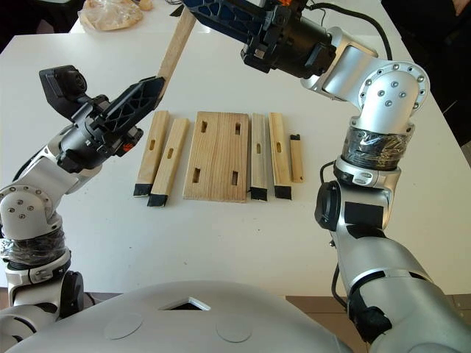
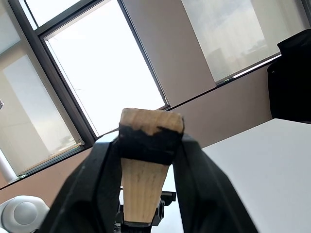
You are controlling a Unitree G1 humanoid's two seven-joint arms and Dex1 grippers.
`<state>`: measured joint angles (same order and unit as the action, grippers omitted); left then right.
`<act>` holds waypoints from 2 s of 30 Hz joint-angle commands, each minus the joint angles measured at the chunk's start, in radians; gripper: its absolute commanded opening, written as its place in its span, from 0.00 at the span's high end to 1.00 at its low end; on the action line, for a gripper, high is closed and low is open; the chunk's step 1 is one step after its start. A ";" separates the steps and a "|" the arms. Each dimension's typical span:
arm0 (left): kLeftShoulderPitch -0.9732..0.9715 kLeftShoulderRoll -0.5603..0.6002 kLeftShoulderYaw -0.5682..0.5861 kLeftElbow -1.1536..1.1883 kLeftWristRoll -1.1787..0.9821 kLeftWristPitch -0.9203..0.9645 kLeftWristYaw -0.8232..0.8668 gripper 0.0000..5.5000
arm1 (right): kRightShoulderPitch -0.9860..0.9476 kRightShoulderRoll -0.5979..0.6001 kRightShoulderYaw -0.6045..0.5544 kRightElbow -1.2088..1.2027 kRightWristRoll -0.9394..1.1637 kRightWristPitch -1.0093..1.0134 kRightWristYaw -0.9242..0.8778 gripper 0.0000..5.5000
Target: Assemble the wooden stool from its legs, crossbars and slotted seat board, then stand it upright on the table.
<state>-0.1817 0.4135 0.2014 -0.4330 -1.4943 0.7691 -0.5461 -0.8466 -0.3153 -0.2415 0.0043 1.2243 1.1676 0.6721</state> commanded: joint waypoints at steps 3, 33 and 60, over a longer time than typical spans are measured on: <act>0.002 0.018 -0.029 0.047 0.137 -0.013 0.039 0.76 | 0.025 -0.010 -0.012 -0.054 0.021 -0.016 -0.009 0.75; -0.226 -0.294 0.034 0.110 0.936 -0.249 0.998 0.57 | 0.467 -0.429 0.191 -0.166 -0.694 -0.687 0.408 0.76; -0.432 -0.523 -0.078 0.501 1.273 -0.637 0.864 0.57 | 0.126 -0.392 0.360 0.676 -1.010 -1.272 0.830 0.76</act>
<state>-0.5746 -0.1087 0.1150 0.0184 -0.2146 0.1588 0.3474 -0.6969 -0.7122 0.1241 0.6487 0.2241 -0.0862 1.4812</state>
